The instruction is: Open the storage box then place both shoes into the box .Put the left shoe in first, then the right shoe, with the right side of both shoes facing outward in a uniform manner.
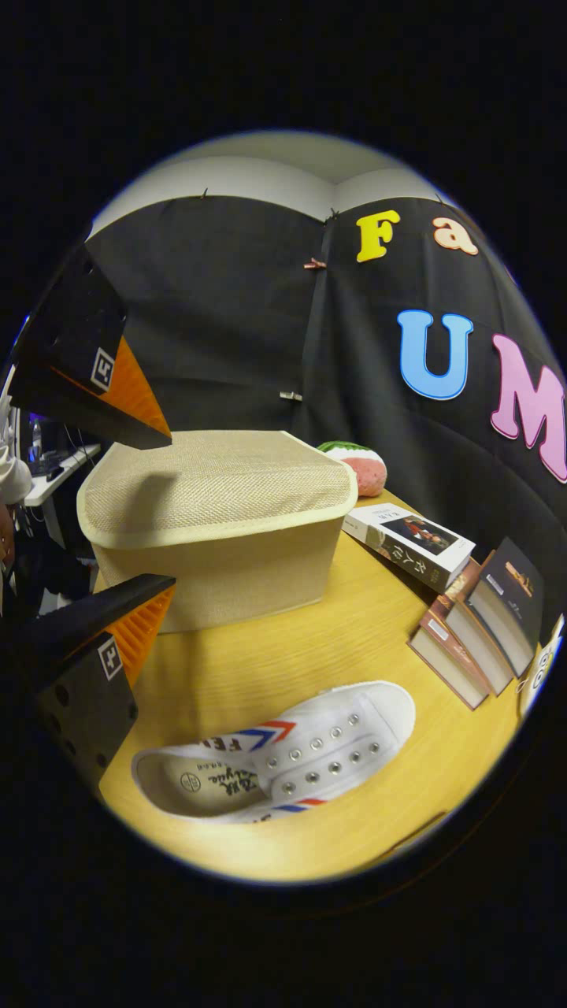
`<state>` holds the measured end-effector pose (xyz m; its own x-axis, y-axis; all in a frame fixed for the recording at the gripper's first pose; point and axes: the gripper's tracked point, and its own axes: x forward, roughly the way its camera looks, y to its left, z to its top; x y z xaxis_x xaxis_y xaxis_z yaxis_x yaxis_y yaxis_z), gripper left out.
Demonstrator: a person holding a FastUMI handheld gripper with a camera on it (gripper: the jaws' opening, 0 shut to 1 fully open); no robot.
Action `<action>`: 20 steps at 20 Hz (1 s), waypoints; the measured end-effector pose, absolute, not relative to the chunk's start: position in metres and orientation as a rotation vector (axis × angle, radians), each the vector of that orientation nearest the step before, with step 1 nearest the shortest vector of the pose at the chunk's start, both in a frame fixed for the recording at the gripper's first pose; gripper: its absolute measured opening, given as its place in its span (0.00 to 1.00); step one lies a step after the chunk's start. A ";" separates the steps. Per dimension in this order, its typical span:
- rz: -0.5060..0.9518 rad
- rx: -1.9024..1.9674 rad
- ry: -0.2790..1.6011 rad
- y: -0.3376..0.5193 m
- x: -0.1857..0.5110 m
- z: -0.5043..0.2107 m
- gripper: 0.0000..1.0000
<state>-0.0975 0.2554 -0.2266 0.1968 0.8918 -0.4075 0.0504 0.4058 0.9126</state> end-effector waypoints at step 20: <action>0.764 1.162 1.308 0.268 -0.089 -0.203 0.05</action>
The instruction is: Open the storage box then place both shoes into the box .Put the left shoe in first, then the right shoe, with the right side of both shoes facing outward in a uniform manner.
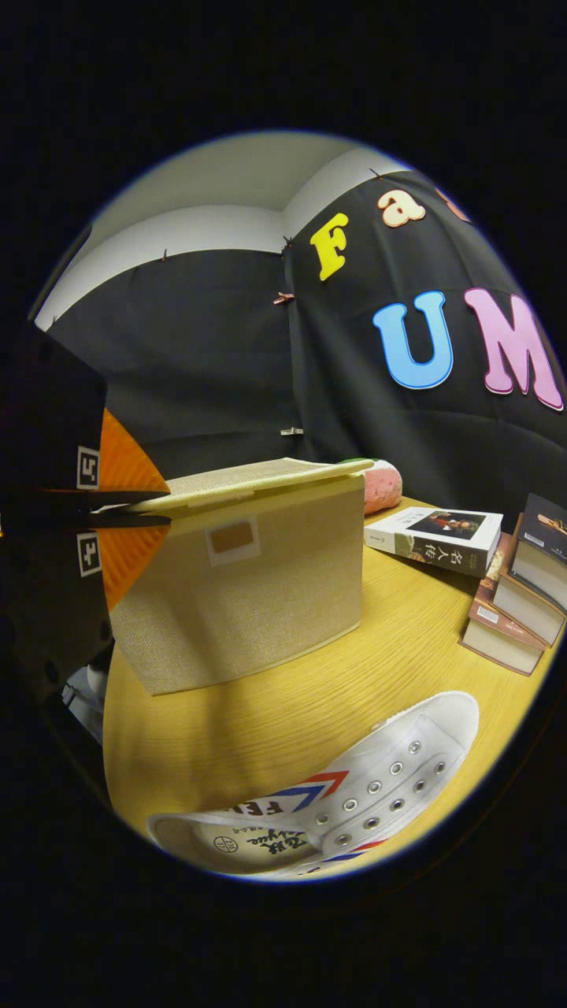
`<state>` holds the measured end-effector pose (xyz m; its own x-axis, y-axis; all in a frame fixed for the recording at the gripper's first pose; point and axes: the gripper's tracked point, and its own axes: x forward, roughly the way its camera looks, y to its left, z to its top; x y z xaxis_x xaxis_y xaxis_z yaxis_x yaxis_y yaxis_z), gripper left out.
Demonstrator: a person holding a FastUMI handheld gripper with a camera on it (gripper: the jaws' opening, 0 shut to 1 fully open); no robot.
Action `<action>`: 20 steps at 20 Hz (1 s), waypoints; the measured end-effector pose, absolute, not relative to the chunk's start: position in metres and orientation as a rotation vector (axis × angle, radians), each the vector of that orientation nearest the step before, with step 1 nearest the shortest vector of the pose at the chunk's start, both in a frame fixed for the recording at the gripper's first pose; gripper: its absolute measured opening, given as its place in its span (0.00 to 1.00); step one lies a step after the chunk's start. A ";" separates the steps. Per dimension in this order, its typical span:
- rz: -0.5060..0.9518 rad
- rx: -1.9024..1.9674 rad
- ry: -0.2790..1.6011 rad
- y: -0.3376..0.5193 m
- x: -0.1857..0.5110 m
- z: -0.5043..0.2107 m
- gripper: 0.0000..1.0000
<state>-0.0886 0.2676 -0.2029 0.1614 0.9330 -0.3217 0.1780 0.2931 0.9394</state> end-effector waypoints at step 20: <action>1.104 0.915 1.135 0.409 -0.125 -0.045 0.05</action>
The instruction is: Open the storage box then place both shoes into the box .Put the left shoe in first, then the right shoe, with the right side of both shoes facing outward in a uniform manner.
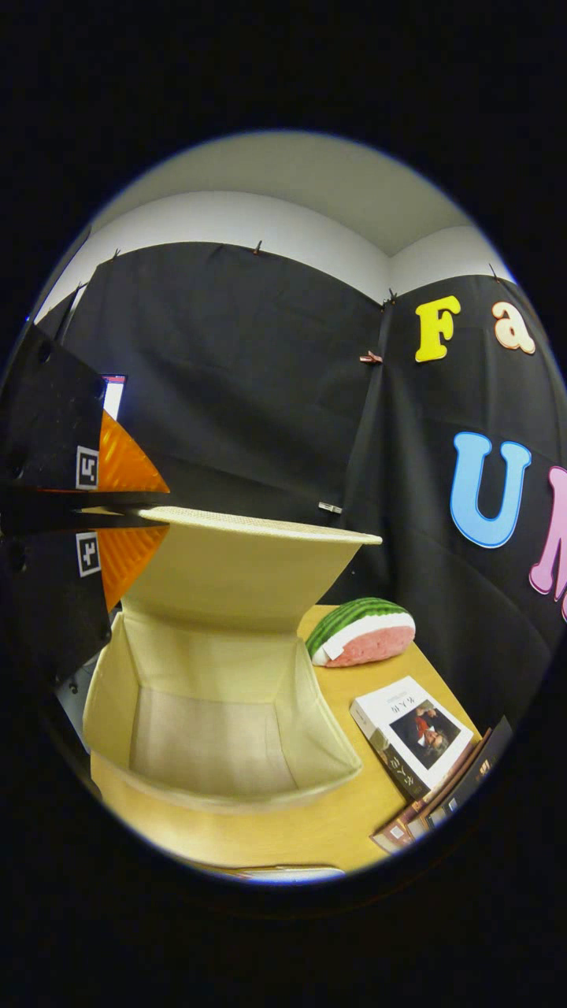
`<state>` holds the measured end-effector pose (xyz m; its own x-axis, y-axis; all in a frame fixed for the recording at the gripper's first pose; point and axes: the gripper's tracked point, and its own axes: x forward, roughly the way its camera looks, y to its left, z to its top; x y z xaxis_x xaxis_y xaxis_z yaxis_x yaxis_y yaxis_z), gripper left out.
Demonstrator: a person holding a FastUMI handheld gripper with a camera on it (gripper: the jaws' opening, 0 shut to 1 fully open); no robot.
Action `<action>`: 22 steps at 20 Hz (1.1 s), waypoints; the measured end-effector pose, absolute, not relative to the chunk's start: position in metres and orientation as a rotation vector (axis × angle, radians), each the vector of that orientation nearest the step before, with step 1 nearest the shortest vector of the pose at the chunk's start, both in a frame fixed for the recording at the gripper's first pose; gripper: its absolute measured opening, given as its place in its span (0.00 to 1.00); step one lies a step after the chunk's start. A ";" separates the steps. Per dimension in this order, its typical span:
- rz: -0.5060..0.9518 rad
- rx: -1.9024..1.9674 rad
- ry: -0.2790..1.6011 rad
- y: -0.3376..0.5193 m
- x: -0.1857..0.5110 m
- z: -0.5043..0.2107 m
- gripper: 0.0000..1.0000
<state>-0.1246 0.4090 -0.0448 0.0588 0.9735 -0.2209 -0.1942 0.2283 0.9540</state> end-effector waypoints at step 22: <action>1.094 0.568 1.011 0.533 -0.125 -0.073 0.98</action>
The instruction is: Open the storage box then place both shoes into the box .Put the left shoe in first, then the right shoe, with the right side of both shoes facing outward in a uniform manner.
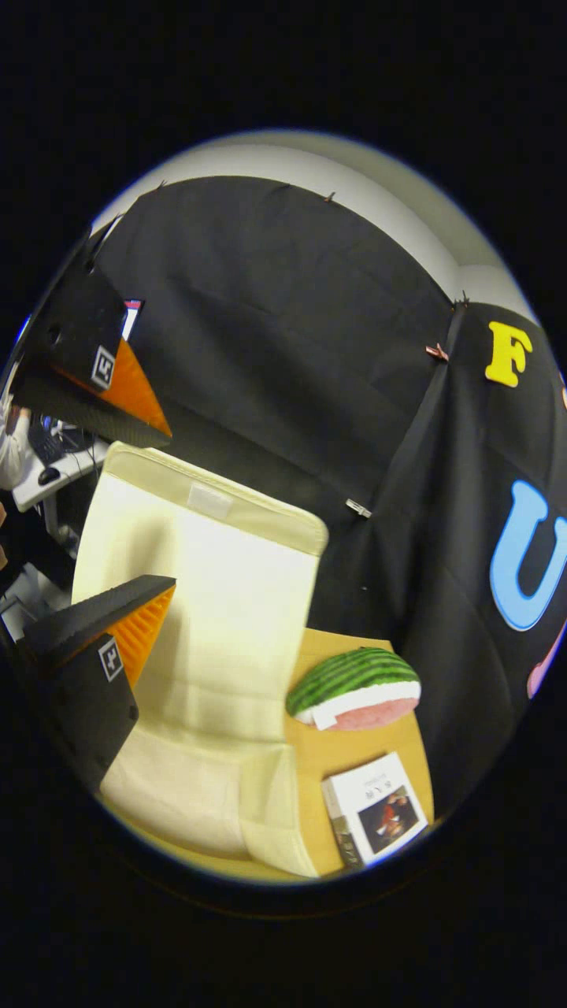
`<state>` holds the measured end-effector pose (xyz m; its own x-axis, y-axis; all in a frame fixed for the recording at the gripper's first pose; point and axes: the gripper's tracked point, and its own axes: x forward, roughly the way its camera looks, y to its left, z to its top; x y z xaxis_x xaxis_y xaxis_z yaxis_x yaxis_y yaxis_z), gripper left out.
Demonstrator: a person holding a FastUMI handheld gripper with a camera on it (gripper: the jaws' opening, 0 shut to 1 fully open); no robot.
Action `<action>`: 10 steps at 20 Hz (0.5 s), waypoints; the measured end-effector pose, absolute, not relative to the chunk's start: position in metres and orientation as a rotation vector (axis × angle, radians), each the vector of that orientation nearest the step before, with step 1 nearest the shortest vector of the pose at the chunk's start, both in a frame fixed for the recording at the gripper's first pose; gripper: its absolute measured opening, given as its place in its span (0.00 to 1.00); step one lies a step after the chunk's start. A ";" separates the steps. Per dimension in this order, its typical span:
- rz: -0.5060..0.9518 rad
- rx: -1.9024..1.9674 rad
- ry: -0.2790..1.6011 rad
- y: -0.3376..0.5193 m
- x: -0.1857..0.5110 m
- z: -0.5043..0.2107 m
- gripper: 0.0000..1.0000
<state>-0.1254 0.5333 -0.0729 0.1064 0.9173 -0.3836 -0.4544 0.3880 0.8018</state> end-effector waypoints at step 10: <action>0.749 0.239 0.767 0.337 -0.029 -0.079 0.98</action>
